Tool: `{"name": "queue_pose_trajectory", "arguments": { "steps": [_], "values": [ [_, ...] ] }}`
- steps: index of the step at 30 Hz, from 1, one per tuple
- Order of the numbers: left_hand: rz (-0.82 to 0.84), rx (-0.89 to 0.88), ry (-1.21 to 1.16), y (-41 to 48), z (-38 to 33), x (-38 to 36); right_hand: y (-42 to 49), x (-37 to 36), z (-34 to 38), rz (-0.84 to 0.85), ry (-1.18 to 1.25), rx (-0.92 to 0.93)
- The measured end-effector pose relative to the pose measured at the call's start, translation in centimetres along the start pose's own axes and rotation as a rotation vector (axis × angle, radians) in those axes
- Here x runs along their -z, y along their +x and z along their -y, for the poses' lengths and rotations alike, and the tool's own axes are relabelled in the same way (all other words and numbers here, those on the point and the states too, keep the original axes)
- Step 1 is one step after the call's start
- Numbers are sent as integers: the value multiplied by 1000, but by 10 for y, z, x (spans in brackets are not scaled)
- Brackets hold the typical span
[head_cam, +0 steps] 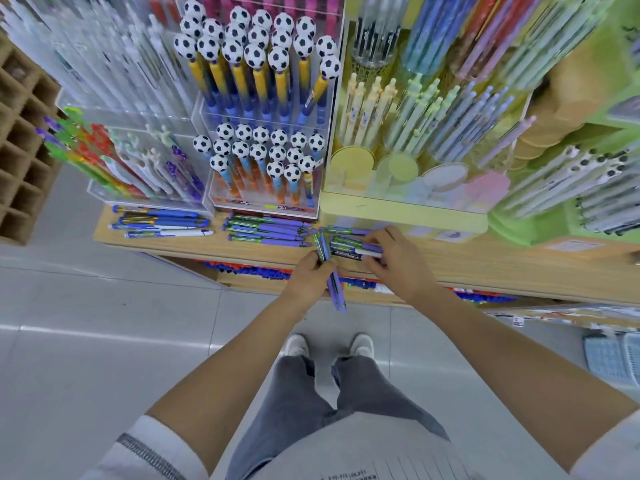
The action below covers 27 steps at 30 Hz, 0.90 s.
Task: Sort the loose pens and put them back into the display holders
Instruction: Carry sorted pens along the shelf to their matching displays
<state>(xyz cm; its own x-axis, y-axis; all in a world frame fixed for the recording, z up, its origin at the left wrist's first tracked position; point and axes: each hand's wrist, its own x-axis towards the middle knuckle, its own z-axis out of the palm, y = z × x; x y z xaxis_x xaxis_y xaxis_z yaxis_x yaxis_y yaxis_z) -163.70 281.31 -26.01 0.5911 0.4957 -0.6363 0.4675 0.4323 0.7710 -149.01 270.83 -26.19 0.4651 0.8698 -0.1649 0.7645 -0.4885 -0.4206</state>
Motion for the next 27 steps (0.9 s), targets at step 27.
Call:
{"name": "queue_pose_trajectory", "arguments": {
  "steps": [27],
  "values": [
    [-65,24,-124,3,4,-19,2,10,-16,27,-82,-5]
  ]
}}
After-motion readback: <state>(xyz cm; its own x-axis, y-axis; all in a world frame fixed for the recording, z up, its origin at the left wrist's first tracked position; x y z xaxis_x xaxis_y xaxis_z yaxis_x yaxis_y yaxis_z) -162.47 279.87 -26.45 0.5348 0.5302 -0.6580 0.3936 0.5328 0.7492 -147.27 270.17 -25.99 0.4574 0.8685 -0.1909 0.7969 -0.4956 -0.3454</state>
